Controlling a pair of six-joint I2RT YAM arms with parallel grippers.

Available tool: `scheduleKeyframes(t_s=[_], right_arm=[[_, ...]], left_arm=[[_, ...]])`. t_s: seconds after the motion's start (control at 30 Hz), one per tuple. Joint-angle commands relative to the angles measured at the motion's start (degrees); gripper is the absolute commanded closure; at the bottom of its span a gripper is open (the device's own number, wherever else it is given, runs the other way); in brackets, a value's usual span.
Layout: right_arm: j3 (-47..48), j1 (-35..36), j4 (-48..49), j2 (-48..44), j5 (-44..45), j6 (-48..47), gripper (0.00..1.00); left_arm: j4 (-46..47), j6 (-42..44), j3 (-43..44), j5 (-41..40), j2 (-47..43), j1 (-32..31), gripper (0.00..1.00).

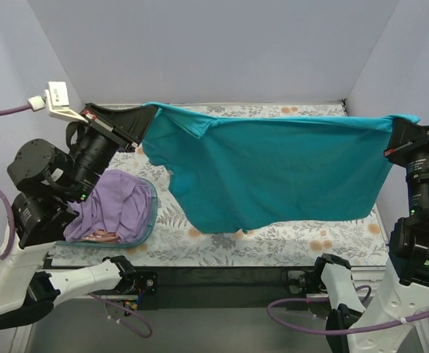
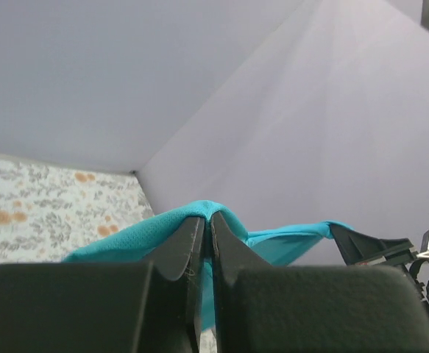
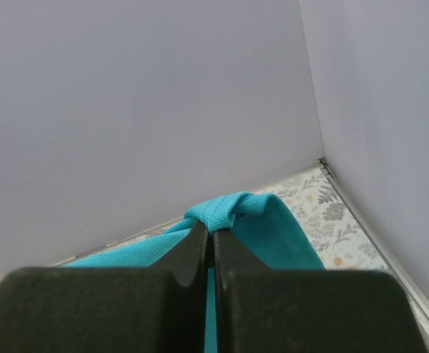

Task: Fold and stack the t-shirts
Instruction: Flatten the tshirt out

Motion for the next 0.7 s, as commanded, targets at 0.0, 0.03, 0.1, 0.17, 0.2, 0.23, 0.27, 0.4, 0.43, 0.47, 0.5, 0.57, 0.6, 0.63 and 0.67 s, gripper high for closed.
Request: scheduleKeyframes(t_s=[0.0, 0.03, 0.1, 0.17, 0.2, 0.23, 0.27, 0.4, 0.43, 0.47, 0.5, 0.57, 0.6, 0.63, 0.67], right_arm=[[4.79, -0.21, -2.74, 4.77, -3.99, -1.31, 0.99], [5.40, -0.21, -2.65, 6.17, -4.18, -1.23, 0.99], [5.85, -0.21, -2.39, 7.67, -5.23, -1.23, 0.99], [4.11, -0.21, -0.64, 10.13, -6.81, -1.14, 0.99], [3.05, -0.21, 0.59, 10.83, -9.25, -1.75, 0.99], [1.82, -0.21, 4.25, 12.41, -10.49, -1.75, 0.99], [0.76, -0.12, 6.03, 13.29, -11.90, -2.28, 0.99], [-8.97, -0.21, 19.91, 15.14, -16.83, -2.81, 0.99], [-9.87, -0.21, 22.02, 15.84, -17.36, -2.72, 0.99], [-10.14, -0.21, 25.09, 16.90, -17.80, -2.46, 0.99], [-9.19, -0.12, 26.08, 19.95, -18.76, -2.46, 0.99], [-6.47, -0.12, 28.71, 24.00, -19.99, -2.63, 0.99], [-4.54, -0.12, 28.46, 28.38, -20.69, -2.46, 0.99], [1.74, -0.12, 25.76, 30.25, -21.75, -1.33, 0.99], [4.68, -0.03, 22.34, 31.66, -19.84, -1.58, 0.99]], left_arm=[[0.47, 6.47, 5.20, -2.77, 3.41, 0.05, 1.00], [0.99, 6.91, 5.82, -4.09, 4.03, 0.05, 1.00], [1.79, 7.79, 7.05, -9.79, 6.49, 0.14, 1.00], [3.89, 11.30, 8.28, -15.92, 10.07, 0.14, 1.00], [4.68, 12.09, 9.07, -19.36, 11.58, 0.06, 1.00], [6.00, 14.63, 9.51, -21.83, 12.81, 0.05, 1.00], [7.58, 16.39, 10.04, -24.72, 14.13, 0.14, 1.00], [9.89, 19.14, 13.46, -19.51, 24.38, 5.73, 1.00], [8.22, 15.04, 15.56, -13.91, 27.21, 9.25, 1.00], [6.21, 13.09, 17.76, -8.64, 29.93, 13.20, 1.00], [4.71, 12.20, 22.39, 1.69, 35.88, 20.11, 1.00], [4.95, 12.27, 28.29, 7.21, 41.71, 24.03, 1.00], [5.65, 12.63, 36.33, 13.16, 44.96, 26.31, 1.00], [5.57, 12.89, 40.41, 15.39, 49.86, 27.12, 1.00], [6.27, 14.98, 44.72, 18.20, 52.35, 27.47, 1.00]])
